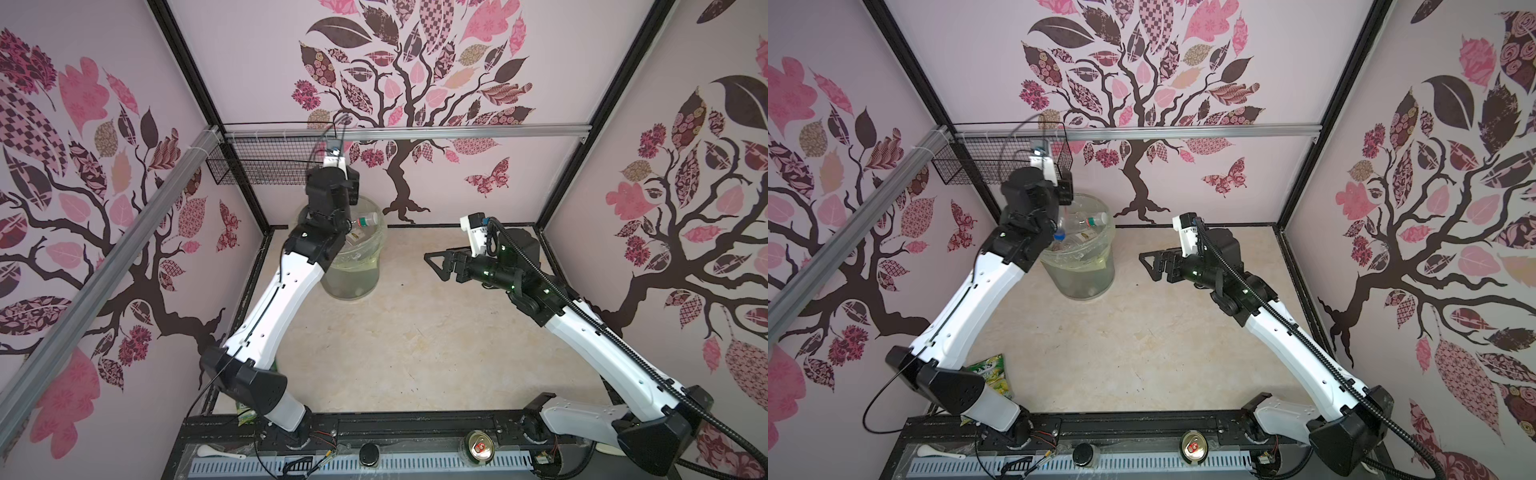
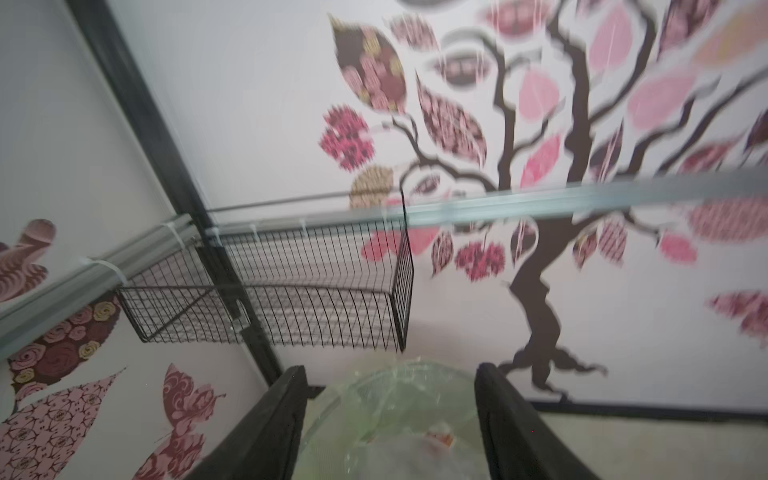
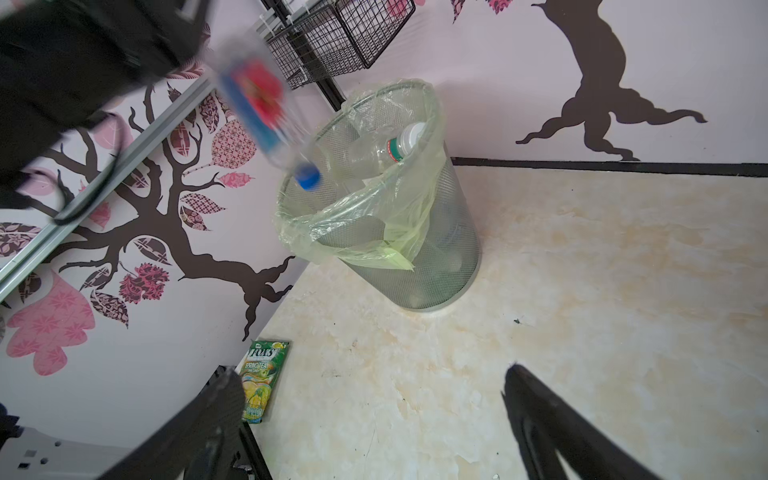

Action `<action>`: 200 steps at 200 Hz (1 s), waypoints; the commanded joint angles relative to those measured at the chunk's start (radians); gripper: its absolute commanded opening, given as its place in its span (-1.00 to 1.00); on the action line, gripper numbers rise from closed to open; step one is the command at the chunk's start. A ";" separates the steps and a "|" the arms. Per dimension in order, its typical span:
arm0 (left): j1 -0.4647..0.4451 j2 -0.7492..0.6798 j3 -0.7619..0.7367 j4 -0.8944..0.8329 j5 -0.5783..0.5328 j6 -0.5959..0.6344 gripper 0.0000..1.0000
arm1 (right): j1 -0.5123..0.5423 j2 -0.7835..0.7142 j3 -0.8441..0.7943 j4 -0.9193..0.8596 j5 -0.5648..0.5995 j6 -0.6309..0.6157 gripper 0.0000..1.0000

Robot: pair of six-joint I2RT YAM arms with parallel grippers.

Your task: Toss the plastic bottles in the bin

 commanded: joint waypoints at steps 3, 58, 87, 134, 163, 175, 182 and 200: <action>0.004 -0.021 -0.048 -0.055 -0.031 -0.016 0.90 | 0.006 -0.012 -0.012 0.016 -0.013 -0.007 1.00; -0.029 -0.110 -0.015 -0.058 0.033 -0.030 0.96 | 0.005 -0.026 -0.052 0.037 -0.013 0.006 0.99; -0.092 -0.130 -0.006 -0.050 0.058 -0.022 0.97 | 0.005 -0.033 -0.063 0.043 -0.009 0.011 0.99; -0.129 -0.146 0.000 -0.096 0.118 -0.133 0.96 | 0.005 -0.048 -0.073 0.025 0.000 0.002 1.00; -0.129 -0.190 -0.061 -0.090 0.284 -0.250 0.96 | 0.005 -0.071 -0.090 0.001 0.040 -0.017 0.99; -0.130 -0.204 -0.097 -0.077 0.363 -0.288 0.97 | 0.002 -0.074 -0.089 -0.023 0.074 -0.034 0.99; -0.131 -0.217 -0.128 -0.060 0.407 -0.298 0.97 | -0.001 -0.075 -0.086 -0.040 0.097 -0.039 0.99; -0.134 -0.260 -0.233 0.016 0.524 -0.295 0.96 | -0.031 -0.076 -0.088 -0.078 0.146 -0.049 0.99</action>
